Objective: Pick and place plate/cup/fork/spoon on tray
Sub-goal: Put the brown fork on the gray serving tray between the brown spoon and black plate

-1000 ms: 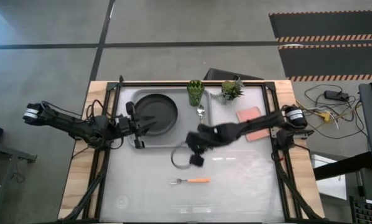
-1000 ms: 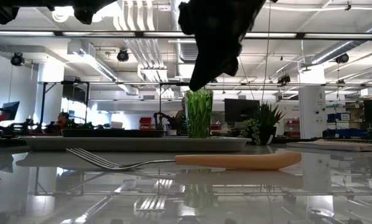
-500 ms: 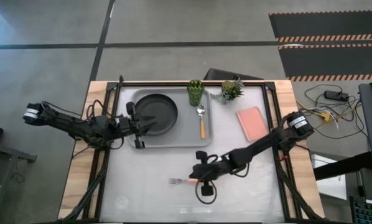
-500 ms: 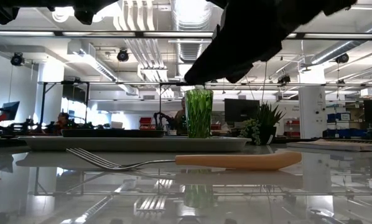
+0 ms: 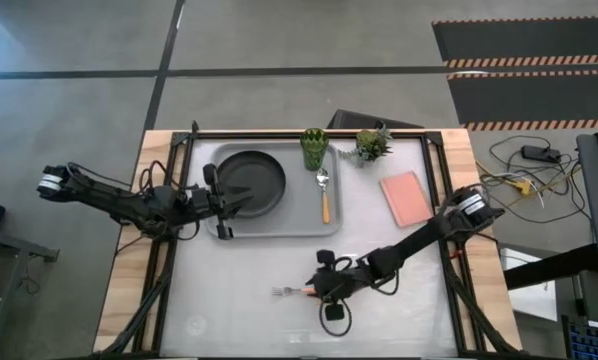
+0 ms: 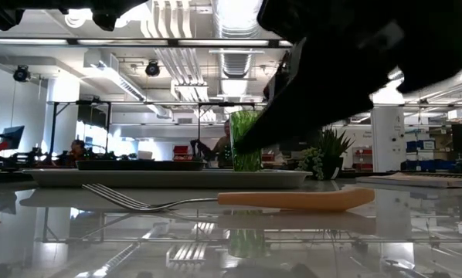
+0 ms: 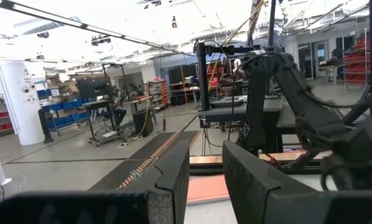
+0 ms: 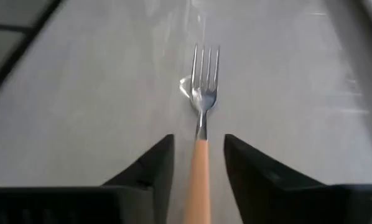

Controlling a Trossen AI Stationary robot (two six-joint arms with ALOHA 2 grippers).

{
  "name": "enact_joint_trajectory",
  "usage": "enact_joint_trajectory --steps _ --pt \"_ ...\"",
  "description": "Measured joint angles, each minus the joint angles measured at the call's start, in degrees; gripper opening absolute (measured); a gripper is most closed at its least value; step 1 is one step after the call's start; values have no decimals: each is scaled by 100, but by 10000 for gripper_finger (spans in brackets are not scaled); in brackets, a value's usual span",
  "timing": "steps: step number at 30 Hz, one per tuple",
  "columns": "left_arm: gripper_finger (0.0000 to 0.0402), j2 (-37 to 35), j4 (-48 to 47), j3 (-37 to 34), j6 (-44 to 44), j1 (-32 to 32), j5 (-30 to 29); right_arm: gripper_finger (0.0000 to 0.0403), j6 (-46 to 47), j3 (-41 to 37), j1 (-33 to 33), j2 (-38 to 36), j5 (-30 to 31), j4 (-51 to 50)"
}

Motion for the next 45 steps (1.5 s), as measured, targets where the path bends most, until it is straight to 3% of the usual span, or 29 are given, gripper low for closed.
enact_joint_trajectory --steps 8,19,28,33,41,45 --pt "79 21 -10 0 1 4 0 199 -1 638 4 364 55 -861" --pt "79 21 2 0 0 4 0 194 179 696 -9 456 -14 -1136" --pt "79 18 3 0 -1 2 -2 192 377 691 -177 845 -613 -491" --pt "79 18 -2 0 1 2 -1 153 454 692 -261 875 -776 -436" --pt "79 18 0 0 -1 -2 0 28 457 691 -308 877 -845 -453" --pt "79 18 -1 0 -1 -2 -1 28 459 691 -308 837 -875 -460"
